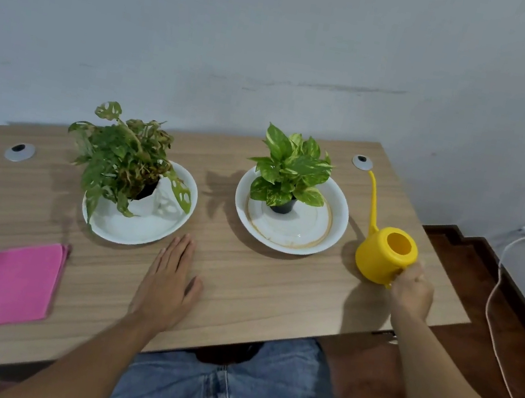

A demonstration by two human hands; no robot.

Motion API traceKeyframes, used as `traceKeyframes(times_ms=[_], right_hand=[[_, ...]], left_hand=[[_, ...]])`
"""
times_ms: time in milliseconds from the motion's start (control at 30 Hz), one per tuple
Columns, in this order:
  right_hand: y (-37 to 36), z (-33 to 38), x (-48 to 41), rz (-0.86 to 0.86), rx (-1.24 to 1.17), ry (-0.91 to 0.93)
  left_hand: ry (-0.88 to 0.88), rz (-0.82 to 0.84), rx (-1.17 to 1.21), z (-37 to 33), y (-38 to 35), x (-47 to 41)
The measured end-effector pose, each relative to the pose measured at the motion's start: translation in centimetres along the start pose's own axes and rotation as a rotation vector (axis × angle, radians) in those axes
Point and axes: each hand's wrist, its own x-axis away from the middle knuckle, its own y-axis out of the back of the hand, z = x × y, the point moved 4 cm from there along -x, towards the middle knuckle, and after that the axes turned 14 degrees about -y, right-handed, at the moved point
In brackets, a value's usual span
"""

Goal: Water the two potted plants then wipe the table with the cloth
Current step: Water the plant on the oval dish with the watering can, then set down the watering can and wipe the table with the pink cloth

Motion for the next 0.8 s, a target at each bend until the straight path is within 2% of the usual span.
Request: traceKeyframes(times_ms=[233,500,633,733,800], right_hand=[[-0.2,-0.4,-1.0,0.050,0.038,0.015],[-0.4,-0.2,-1.1,0.008,0.155,0.069],[0.0,-0.1,-0.6,-0.042,0.115,0.015],[0.7,0.5,0.0,-0.093,0.095,0.075],[1.2,1.3,0.5,-0.128,0.147,0.183]], left_hand=[[0.003,-0.016,-0.005,0.0,-0.1,0.1],[0.006,-0.014,0.001,0.0,-0.2,0.1],[0.007,-0.014,0.010,0.1,-0.2,0.1],[0.001,-0.014,0.016,0.2,-0.3,0.1],[0.000,-0.013,0.020,0.3,-0.4,0.2]])
